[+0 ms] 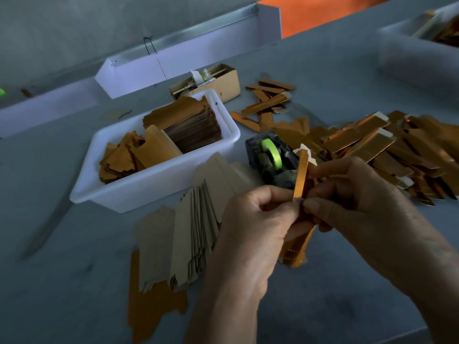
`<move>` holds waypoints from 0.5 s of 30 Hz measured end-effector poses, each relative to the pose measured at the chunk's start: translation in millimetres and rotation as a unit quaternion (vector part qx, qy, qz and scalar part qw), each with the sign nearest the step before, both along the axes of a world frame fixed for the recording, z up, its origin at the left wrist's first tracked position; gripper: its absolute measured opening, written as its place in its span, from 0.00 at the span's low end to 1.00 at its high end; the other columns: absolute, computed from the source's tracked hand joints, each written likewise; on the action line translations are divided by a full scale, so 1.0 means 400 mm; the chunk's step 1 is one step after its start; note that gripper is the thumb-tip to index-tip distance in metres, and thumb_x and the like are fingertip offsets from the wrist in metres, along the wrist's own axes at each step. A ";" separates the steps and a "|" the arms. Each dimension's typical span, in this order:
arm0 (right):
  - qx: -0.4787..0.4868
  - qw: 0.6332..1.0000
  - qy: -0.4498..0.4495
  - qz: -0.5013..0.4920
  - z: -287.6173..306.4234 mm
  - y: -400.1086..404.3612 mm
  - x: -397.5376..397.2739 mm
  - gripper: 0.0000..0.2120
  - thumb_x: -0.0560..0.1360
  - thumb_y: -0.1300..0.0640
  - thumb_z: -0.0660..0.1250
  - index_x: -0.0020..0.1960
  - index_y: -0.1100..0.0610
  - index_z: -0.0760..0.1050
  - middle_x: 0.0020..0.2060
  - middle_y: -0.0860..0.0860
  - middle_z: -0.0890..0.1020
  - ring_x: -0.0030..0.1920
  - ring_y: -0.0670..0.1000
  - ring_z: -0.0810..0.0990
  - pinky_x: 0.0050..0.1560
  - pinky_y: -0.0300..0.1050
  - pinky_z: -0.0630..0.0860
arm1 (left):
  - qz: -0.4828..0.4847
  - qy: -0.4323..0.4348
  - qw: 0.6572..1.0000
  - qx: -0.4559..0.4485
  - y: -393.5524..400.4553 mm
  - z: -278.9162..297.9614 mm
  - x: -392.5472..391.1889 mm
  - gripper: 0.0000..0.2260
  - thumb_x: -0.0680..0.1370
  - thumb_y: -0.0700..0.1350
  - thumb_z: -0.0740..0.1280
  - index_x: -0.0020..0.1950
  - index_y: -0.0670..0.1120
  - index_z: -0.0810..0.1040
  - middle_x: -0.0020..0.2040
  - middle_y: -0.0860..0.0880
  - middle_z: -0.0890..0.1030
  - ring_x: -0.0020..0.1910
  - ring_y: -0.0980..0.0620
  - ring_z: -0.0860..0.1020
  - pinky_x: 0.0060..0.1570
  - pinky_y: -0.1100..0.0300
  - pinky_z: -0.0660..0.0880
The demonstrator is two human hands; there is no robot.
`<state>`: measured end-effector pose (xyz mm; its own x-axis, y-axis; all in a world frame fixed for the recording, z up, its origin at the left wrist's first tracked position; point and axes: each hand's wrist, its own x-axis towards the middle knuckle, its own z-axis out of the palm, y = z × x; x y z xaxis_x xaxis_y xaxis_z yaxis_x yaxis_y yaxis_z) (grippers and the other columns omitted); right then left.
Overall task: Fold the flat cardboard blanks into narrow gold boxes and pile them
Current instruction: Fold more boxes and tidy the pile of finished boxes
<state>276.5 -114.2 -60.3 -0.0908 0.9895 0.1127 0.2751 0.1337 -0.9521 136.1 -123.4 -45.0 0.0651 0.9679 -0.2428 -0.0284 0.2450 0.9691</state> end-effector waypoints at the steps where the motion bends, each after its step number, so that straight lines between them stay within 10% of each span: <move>1: -0.003 1.000 0.002 -0.002 0.003 -0.002 -0.001 0.15 0.63 0.50 0.67 0.49 0.43 0.69 0.38 0.42 0.83 0.37 0.41 0.82 0.31 0.33 0.76 | -0.005 0.002 1.000 -0.001 0.001 -0.001 -0.002 0.06 0.77 0.36 0.66 0.46 0.42 0.83 0.42 0.46 0.86 0.42 0.49 0.85 0.45 0.57 0.82; 15: 0.055 0.980 -0.169 -0.086 0.015 -0.025 -0.033 0.12 0.70 0.55 0.71 0.46 0.47 0.68 0.32 0.42 0.77 0.33 0.39 0.77 0.33 0.24 0.71 | 0.094 0.108 0.985 0.101 -0.025 -0.022 0.033 0.07 0.77 0.39 0.67 0.42 0.46 0.83 0.36 0.48 0.85 0.36 0.52 0.84 0.40 0.56 0.82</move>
<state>263.2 -124.1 -54.3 0.0267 0.9770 0.2115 0.5997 0.1537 -0.7854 149.4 -133.5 -53.8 -0.1513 0.9879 -0.0328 0.1567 0.0567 0.9860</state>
